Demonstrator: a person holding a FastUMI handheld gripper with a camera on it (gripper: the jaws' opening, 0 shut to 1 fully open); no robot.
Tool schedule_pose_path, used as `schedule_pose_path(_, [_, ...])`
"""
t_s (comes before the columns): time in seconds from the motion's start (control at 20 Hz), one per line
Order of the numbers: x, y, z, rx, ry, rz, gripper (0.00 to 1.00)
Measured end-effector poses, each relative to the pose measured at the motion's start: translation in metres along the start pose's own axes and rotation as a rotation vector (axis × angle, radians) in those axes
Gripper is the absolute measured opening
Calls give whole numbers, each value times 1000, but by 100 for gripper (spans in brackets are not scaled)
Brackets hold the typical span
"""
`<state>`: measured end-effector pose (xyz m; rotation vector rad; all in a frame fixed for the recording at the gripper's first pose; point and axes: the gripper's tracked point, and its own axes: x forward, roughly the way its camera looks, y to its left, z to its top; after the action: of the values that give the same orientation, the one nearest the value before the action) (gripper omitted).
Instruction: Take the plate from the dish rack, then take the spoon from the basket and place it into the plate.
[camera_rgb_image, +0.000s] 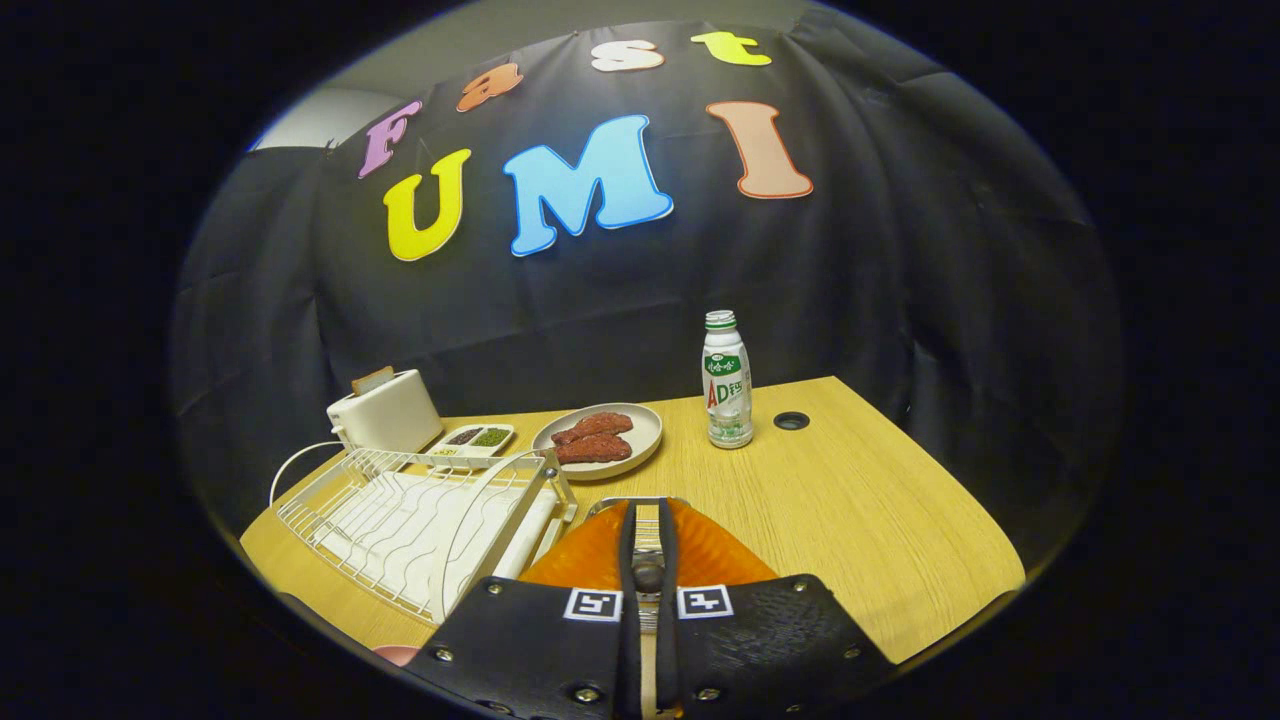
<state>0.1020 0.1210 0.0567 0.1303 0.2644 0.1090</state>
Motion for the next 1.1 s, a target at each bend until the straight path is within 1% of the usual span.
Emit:
schedule_pose_path(0.15, [1,4,14,-17,2,10,6])
schedule_pose_path(0.25, [0,3,23,-39,12,-3,6])
schedule_pose_path(0.5, [-20,14,52,-68,2,12,6])
schedule_pose_path(0.9, [-87,33,83,-127,-32,45,6])
schedule_pose_path(1.1, [-117,51,83,-94,-33,78,6])
